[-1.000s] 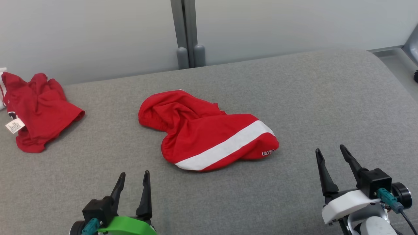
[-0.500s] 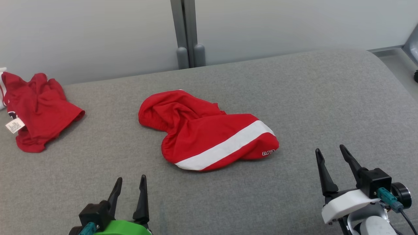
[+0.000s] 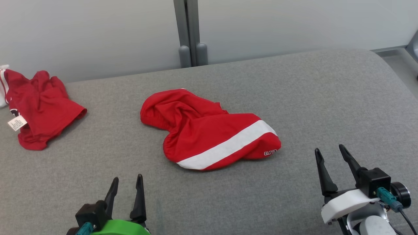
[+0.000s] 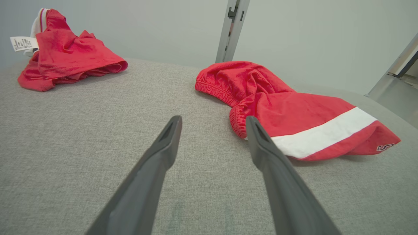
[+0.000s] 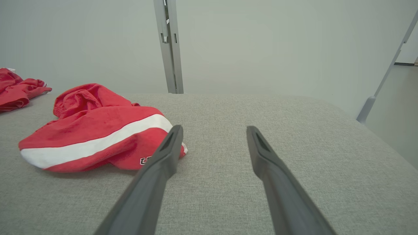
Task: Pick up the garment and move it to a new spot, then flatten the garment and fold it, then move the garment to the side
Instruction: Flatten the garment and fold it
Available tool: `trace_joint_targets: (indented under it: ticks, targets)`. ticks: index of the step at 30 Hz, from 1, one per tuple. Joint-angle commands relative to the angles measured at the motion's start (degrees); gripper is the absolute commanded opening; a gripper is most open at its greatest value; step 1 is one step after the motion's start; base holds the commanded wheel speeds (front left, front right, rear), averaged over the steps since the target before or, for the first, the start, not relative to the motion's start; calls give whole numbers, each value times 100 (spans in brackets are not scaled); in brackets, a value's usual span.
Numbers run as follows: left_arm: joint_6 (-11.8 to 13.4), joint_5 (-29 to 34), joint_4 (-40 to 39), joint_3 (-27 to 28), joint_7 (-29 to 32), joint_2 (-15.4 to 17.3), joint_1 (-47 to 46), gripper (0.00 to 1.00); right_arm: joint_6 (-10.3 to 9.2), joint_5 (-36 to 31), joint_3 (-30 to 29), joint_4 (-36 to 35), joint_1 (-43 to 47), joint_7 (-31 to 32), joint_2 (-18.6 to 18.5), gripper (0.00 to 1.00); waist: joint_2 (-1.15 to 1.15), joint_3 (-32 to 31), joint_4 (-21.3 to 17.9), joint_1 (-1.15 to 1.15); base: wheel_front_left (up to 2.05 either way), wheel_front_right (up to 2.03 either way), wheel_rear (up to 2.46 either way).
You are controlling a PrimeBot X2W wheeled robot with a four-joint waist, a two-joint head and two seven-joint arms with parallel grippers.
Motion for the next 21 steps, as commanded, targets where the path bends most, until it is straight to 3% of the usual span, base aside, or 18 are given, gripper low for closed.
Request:
trace_joint_targets:
  ticks: [1,7,21]
  targets:
    - [31,-30,-13,19,-3,6,65,100,-8,9,8,10,-46,-2,-19,100,0,3,2,0,0,0,0]
    - [-29,84,258,-83,-2,6,-194,100,-8,12,46,-15,-96,-3,-18,100,0,122,-32,0,0,0,0]
    - [-222,67,2417,-809,-1,14,-2010,100,-8,-79,219,-96,-485,-2,-19,100,0,967,-519,0,0,0,0]
